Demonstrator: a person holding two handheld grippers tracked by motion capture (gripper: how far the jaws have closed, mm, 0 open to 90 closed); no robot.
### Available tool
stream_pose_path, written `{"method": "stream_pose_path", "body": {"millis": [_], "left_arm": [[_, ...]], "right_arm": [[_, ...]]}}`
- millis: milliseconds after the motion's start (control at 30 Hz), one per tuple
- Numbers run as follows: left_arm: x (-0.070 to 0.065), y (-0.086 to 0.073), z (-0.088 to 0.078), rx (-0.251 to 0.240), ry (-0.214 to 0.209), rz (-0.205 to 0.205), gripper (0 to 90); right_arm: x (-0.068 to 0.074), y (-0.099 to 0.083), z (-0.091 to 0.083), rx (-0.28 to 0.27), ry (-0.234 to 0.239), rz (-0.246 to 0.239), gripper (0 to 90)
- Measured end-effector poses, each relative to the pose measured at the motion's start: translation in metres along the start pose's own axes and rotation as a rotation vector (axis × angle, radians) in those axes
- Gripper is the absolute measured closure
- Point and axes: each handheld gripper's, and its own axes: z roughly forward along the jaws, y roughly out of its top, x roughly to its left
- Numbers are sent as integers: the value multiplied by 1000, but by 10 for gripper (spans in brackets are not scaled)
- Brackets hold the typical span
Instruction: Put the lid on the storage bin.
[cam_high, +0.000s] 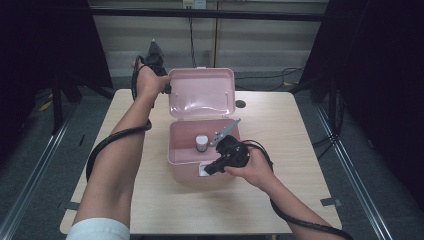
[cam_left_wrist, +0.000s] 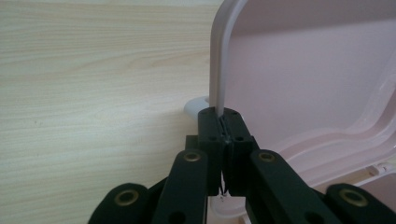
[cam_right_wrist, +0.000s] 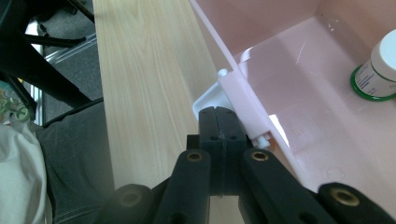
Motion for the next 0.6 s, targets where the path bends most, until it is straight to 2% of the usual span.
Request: {"method": "stream_pose_path", "body": {"millis": [133, 200, 267, 600], "left_arm": [[0, -2, -4, -3, -4, 11, 881], [0, -3, -6, -11, -2, 3, 881], [0, -3, -8, -2, -3, 17, 881], [-4, -8, -16, -25, -5, 33, 879]], "right_arm": [[0, 1, 1, -2, 6, 12, 900], [0, 1, 1, 0, 1, 17, 900], [0, 1, 1, 2, -1, 22, 900], [-1, 2, 1, 1, -7, 19, 900]]}}
